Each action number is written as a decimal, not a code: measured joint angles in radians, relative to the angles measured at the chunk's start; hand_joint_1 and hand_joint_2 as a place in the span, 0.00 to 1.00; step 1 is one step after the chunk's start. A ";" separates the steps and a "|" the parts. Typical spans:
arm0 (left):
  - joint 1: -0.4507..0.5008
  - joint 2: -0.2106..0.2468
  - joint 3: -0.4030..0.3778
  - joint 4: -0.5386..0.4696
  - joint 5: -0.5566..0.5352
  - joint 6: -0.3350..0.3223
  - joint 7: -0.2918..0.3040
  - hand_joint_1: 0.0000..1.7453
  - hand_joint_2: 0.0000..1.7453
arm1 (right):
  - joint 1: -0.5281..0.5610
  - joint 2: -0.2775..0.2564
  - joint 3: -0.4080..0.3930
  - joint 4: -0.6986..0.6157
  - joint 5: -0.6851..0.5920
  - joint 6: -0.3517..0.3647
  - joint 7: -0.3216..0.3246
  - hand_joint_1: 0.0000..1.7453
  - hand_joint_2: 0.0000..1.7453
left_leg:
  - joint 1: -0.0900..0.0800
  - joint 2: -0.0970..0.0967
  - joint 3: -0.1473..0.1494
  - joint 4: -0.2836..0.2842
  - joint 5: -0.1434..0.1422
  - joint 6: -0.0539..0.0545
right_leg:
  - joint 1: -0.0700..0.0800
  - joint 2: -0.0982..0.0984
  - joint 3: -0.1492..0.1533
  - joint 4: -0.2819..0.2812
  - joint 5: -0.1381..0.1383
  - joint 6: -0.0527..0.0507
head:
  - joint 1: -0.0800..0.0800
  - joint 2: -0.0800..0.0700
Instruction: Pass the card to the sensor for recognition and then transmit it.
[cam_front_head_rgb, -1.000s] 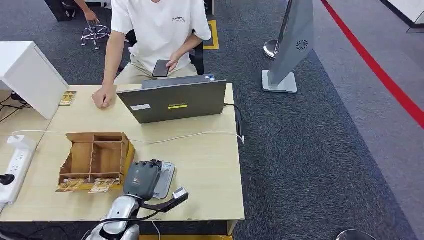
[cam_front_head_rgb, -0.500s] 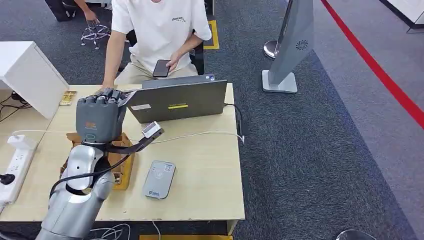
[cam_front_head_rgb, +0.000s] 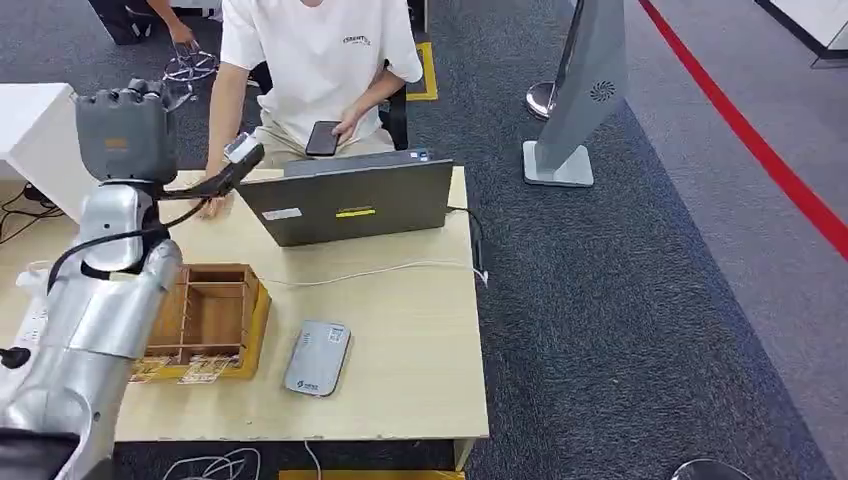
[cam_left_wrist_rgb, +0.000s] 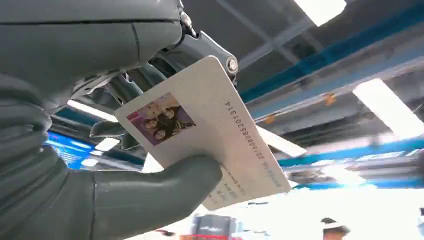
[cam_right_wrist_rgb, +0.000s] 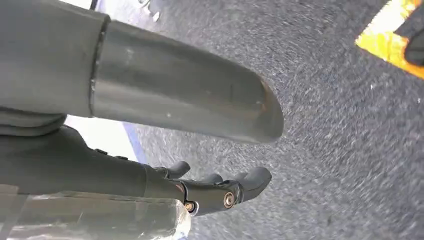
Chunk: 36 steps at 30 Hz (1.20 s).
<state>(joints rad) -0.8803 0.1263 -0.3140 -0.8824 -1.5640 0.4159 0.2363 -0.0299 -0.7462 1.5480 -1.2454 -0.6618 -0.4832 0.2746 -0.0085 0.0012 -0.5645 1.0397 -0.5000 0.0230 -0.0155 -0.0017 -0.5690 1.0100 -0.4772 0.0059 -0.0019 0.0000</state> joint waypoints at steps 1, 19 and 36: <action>-0.038 0.009 0.000 0.067 -0.001 -0.009 0.027 1.00 1.00 | -0.008 0.007 0.000 0.027 0.009 0.030 -0.008 0.00 0.00 | 0.000 0.000 0.000 0.000 0.000 0.000 | 0.000 0.001 0.000 0.000 0.000 0.000 | 0.000 0.000; -0.175 0.070 0.007 0.406 -0.003 0.000 0.031 1.00 1.00 | -0.016 0.057 -0.085 0.168 0.088 0.106 -0.006 0.00 0.00 | 0.000 -0.001 -0.002 0.000 0.001 -0.001 | 0.000 0.000 -0.001 0.000 0.000 0.000 | 0.001 0.000; -0.120 0.041 0.085 0.393 0.027 0.165 -0.148 0.00 1.00 | 0.041 0.057 -0.172 0.159 0.125 0.086 0.015 0.00 0.00 | 0.000 -0.001 -0.003 0.000 0.001 -0.001 | 0.000 -0.002 -0.002 0.000 0.000 0.000 | 0.000 0.000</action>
<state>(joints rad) -1.0002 0.1678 -0.2289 -0.4895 -1.5366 0.5807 0.0880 0.0115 -0.6897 1.3763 -1.0868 -0.5367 -0.3968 0.2899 -0.0088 -0.0003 -0.5672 1.0399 -0.4990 0.0222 -0.0160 -0.0034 -0.5710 1.0102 -0.4768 0.0064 -0.0015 0.0000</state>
